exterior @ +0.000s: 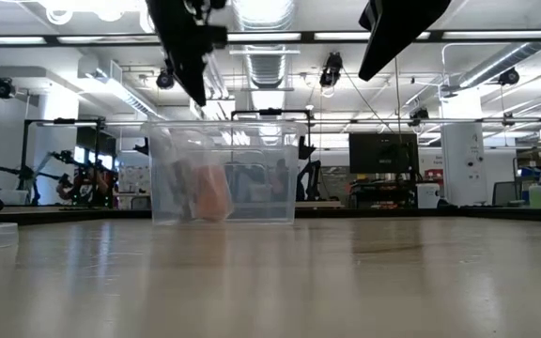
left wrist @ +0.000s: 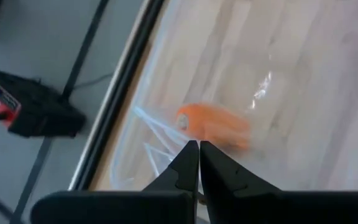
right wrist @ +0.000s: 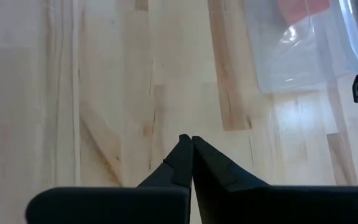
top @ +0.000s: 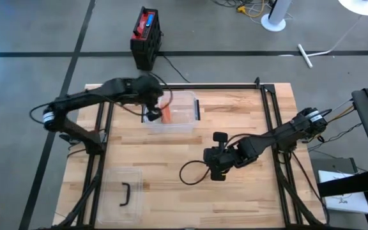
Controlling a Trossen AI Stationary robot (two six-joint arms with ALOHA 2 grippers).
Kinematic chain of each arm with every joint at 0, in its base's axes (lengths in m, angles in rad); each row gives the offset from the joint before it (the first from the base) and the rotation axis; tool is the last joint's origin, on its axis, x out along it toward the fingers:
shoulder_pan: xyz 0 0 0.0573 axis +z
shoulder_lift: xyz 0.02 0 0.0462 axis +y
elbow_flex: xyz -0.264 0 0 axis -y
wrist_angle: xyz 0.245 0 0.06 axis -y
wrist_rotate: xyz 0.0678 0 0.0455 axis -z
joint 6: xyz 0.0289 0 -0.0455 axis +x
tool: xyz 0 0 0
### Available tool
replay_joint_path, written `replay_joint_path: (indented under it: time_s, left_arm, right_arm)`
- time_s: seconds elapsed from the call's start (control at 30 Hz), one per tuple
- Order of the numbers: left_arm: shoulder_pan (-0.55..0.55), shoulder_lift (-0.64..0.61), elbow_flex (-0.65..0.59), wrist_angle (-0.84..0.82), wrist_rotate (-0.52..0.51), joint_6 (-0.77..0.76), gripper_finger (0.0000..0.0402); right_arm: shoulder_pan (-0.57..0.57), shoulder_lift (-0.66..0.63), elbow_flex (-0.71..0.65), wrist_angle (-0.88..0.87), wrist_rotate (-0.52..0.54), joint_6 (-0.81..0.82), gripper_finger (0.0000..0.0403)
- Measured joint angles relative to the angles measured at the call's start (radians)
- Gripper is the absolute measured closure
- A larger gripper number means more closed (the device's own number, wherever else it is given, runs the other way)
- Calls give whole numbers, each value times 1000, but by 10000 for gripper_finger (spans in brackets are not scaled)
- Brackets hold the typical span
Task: Roll bandage
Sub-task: Put the rolled orange bandage into the zip bag, then close the transparent bin
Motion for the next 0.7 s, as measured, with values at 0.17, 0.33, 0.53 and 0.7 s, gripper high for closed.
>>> replay_joint_path:
  time_s: [0.17,0.33,0.53,0.7]
  left_arm:
    - [-31,-127,-1,-11,75,-51,400]
    - [-176,-242,-57,-43,308,-194,401]
    - [-516,-273,-181,-29,342,-473,401]
    - [-779,-211,-303,-19,346,-708,400]
  right_arm:
    - [1,-9,0,-1,1,1,401]
    - [17,-16,0,-6,6,11,400]
    - [35,-17,0,-2,79,11,400]
    - [40,-17,0,0,81,3,400]
